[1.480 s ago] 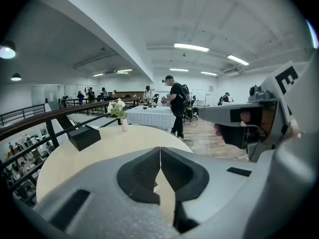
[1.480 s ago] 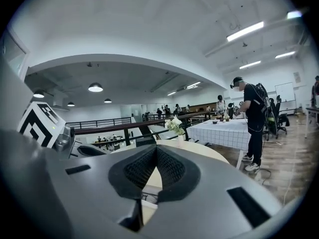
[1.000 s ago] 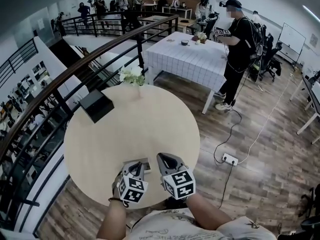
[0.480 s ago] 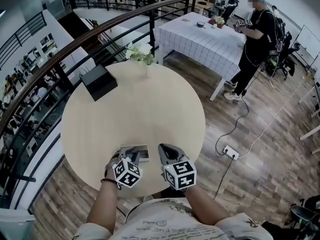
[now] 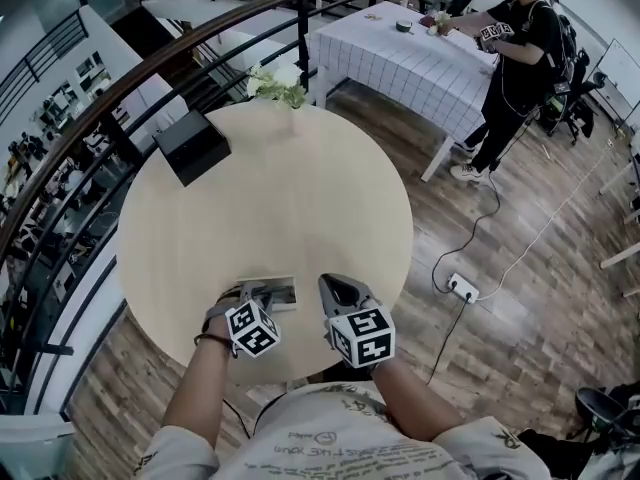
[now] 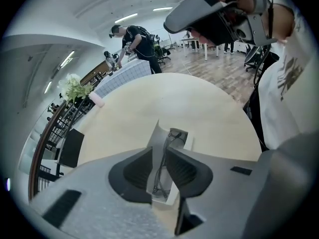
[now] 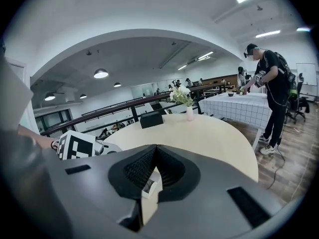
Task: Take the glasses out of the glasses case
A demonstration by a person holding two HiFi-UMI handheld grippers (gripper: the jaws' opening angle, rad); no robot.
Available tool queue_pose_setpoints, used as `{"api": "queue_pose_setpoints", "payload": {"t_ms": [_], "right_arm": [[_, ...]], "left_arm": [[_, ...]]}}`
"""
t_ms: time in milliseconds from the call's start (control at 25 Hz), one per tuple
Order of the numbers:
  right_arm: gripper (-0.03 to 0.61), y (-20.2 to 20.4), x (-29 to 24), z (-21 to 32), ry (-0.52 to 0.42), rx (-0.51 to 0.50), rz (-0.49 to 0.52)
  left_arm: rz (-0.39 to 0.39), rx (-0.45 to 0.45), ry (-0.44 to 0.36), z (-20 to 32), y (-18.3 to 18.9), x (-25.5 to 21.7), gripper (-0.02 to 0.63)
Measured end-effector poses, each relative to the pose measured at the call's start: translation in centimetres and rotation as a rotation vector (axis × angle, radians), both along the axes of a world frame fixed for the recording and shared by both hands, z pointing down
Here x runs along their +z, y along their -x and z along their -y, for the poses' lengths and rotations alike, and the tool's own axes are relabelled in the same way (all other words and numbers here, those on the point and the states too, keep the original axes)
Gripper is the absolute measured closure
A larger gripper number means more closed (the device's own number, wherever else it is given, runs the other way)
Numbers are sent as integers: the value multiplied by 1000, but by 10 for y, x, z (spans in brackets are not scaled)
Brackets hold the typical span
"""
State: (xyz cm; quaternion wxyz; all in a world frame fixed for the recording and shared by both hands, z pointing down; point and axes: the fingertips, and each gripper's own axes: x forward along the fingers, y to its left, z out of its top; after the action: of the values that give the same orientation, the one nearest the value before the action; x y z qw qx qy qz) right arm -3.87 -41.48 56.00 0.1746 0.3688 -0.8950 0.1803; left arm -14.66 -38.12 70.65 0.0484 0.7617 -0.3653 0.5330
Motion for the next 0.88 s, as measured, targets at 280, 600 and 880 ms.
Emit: {"api": "queue_pose_setpoints", "payload": {"t_ms": [280,600,880], "right_arm": [[563,-2,8,4,12,11,-12],[563,-8,3,9,5,23,14],[563,-13,7,3,13,22,4]], "left_arm": [[42,39,74,2,3,25,532],[93,57,150,0,13,48,532],[99,21,157,0,17,59,546]]}}
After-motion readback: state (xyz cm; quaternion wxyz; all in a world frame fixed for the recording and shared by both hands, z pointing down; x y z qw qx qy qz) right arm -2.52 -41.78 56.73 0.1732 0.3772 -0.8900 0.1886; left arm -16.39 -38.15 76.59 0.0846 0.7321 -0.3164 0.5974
